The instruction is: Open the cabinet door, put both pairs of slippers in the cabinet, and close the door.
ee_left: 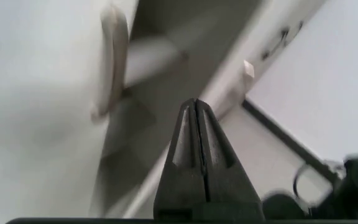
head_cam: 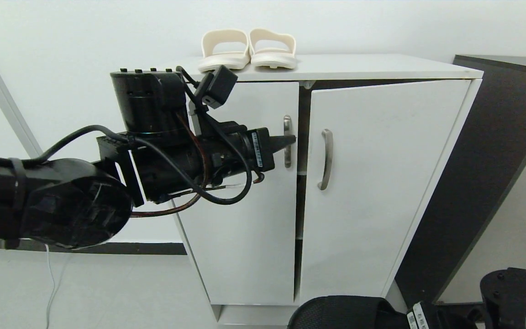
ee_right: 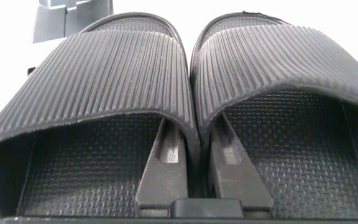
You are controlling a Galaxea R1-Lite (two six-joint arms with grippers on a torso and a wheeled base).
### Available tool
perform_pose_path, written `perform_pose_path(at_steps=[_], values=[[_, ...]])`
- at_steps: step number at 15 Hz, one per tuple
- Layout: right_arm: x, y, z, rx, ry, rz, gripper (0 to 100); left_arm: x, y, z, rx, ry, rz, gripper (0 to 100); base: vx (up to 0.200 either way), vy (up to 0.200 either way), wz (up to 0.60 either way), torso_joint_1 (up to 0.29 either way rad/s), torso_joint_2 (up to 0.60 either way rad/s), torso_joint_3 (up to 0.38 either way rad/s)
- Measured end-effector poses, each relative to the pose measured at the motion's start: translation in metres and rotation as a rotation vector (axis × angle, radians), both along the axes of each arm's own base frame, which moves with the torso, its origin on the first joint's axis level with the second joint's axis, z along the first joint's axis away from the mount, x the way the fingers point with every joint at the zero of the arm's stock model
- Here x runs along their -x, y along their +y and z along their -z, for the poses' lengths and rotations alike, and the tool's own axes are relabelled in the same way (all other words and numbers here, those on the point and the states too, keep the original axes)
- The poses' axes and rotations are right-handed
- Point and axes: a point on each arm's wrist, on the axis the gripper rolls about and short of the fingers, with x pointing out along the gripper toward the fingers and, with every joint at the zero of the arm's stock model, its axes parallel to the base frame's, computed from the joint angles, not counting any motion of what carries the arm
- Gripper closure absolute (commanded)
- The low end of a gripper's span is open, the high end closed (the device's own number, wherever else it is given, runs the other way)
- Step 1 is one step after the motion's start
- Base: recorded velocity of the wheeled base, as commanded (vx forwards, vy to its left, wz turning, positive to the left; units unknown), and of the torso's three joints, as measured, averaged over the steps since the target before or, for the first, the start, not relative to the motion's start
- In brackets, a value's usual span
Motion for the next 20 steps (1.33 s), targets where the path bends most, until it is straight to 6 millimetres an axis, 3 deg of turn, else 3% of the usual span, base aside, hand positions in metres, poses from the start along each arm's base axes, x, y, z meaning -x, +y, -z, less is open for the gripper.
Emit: perform_pose_path(at_steps=[11,13,17,20], values=[[0.010,0.004,0.003,0.011,0.011,-0.053,100,-0.035,-0.031,0.009,0.025,-0.020,0.063,100,0.000,0.000,0.00,0.000,0.00,0.000],[0.012,0.004,0.004,0.015,0.014,-0.060,100,-0.036,-0.033,0.010,0.025,-0.018,0.062,100,0.000,0.000,0.00,0.000,0.00,0.000],[0.016,0.004,0.006,0.025,0.016,-0.077,100,-0.035,-0.037,0.012,0.022,-0.016,0.064,100,-0.200,0.000,0.00,0.010,0.00,-0.001],[0.023,0.002,0.011,0.045,0.024,-0.108,100,-0.017,-0.056,0.020,0.039,-0.040,0.133,100,-0.200,0.000,0.00,-0.002,0.01,0.004]])
